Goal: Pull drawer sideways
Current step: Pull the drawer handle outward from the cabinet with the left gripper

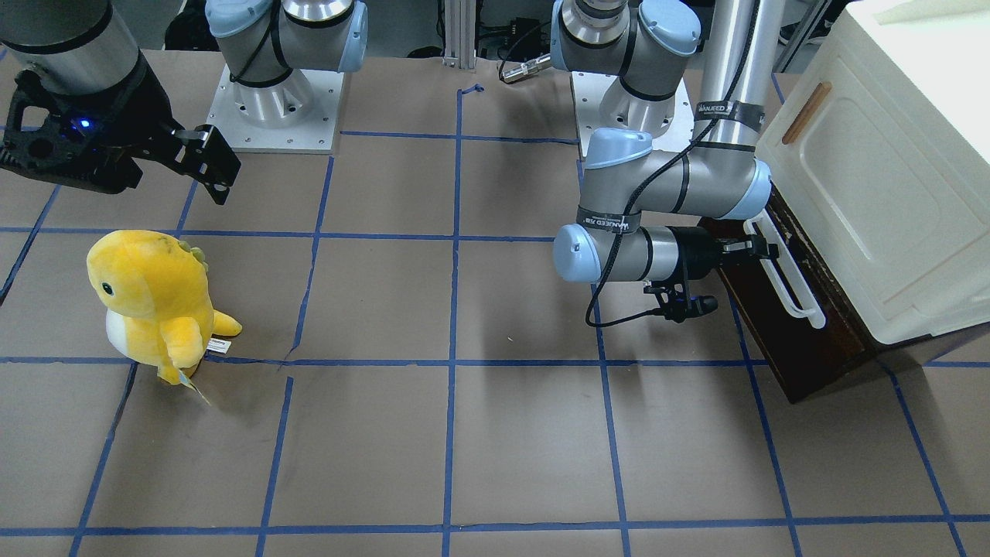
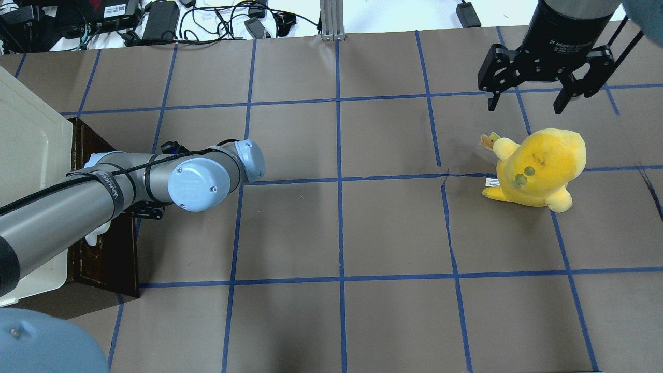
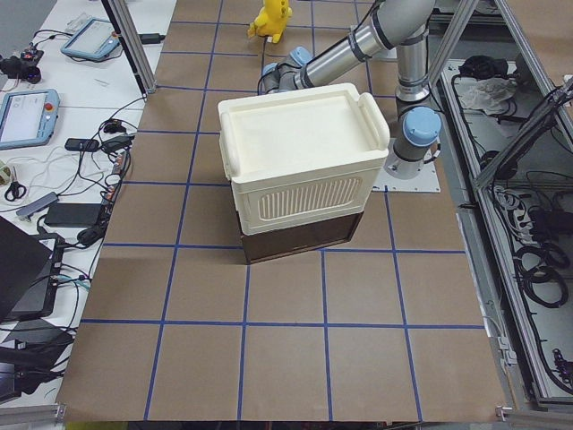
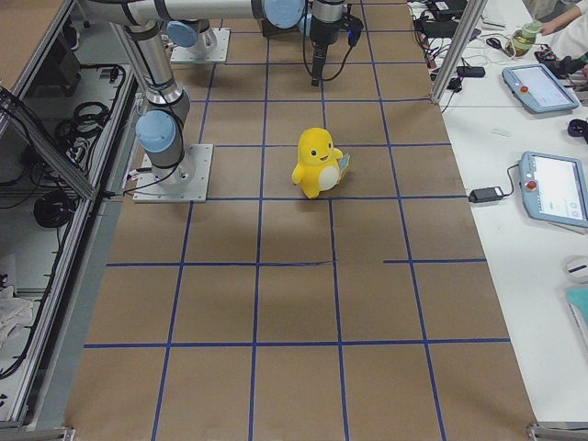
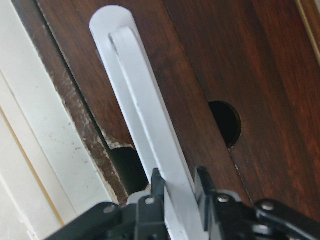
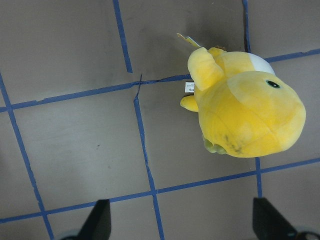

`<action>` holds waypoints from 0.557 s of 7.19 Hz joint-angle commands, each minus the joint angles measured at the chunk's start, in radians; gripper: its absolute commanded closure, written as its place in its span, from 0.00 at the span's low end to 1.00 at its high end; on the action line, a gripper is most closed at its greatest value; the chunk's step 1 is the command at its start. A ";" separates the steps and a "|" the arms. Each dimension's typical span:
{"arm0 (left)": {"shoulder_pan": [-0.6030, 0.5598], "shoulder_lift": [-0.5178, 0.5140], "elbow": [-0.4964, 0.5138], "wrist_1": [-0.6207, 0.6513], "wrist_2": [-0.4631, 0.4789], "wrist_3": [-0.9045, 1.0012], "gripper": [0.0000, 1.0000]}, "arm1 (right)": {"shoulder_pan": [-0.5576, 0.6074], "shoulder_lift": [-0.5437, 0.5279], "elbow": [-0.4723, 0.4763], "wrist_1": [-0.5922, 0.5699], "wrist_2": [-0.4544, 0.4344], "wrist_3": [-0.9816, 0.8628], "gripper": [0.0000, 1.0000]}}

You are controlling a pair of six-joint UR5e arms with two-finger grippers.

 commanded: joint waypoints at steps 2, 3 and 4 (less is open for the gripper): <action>-0.004 0.001 0.003 -0.001 -0.002 0.001 0.78 | -0.001 0.000 0.000 0.000 0.000 0.000 0.00; -0.007 0.001 0.003 -0.001 -0.002 0.001 0.78 | 0.000 0.000 0.000 0.000 0.000 0.000 0.00; -0.010 0.001 0.003 -0.001 -0.002 0.001 0.78 | 0.000 0.000 0.000 0.000 0.000 0.000 0.00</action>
